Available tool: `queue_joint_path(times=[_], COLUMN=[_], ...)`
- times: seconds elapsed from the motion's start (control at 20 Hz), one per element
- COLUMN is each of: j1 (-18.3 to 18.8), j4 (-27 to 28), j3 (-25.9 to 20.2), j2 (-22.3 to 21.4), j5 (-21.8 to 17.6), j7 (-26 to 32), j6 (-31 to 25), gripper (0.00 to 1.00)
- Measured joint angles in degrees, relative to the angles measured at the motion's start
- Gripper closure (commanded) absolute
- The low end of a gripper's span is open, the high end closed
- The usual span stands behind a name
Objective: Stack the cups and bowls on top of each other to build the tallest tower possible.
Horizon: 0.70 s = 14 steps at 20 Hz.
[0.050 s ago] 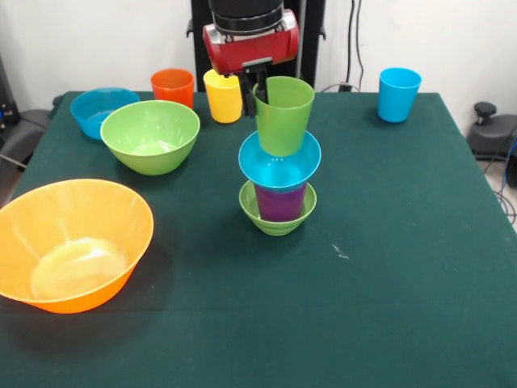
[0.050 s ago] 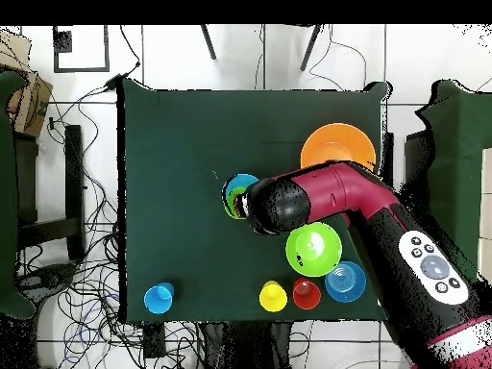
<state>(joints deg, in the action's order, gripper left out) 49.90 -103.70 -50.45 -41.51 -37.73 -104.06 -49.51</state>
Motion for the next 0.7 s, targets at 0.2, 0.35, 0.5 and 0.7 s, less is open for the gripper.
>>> queue_joint_path(times=[0.2,0.35,0.5,0.7], j1=[-0.27,-0.41,-0.48,-0.49], j4=[0.35,0.60,0.88,1.60], j3=[0.00,0.00,-0.02,-0.02], j2=[1.18,1.78,2.16,2.76], j5=[-0.15,-0.57,-0.89,-1.02], j7=[0.00,0.00,0.00,0.00], j6=[-0.01,-0.01,-0.01,-0.01], gripper=[1.00,1.00,1.00,1.00])
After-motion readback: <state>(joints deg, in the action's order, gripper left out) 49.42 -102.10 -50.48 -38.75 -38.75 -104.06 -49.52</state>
